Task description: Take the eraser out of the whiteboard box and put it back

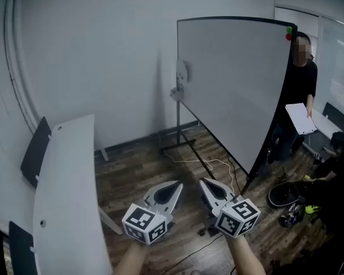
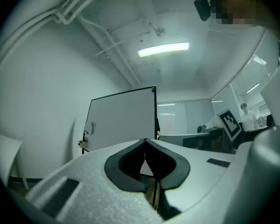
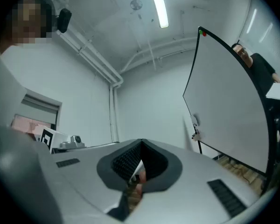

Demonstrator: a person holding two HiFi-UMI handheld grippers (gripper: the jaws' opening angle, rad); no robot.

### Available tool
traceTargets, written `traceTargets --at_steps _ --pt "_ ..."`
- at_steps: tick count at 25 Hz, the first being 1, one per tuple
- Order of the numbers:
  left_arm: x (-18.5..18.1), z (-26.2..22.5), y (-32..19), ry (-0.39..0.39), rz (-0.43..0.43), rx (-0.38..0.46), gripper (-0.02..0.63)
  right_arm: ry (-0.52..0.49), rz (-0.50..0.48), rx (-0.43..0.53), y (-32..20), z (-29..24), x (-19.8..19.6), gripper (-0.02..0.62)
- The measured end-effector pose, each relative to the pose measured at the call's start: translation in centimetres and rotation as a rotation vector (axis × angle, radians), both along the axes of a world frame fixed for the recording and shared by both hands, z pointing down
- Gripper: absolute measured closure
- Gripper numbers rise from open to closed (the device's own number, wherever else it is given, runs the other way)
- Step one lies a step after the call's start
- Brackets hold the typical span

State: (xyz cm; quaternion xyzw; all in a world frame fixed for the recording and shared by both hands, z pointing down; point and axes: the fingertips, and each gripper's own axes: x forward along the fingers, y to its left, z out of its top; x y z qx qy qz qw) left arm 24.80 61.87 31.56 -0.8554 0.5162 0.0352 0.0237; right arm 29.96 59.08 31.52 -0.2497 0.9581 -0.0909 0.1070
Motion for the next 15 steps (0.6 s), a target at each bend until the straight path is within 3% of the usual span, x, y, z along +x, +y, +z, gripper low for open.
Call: traceTargets --at_steps 8,15 --pt "-3.3 1.2 2.4 0.032 -0.008 -0.019 0.601 -0.005 0.006 -0.034 2.0 1.2 -2.6 0.592" --pt "-3.0 1.4 3.0 0.039 0.014 -0.011 0.601 -0.015 0.008 -0.021 3.4 1.0 -2.3 0.592"
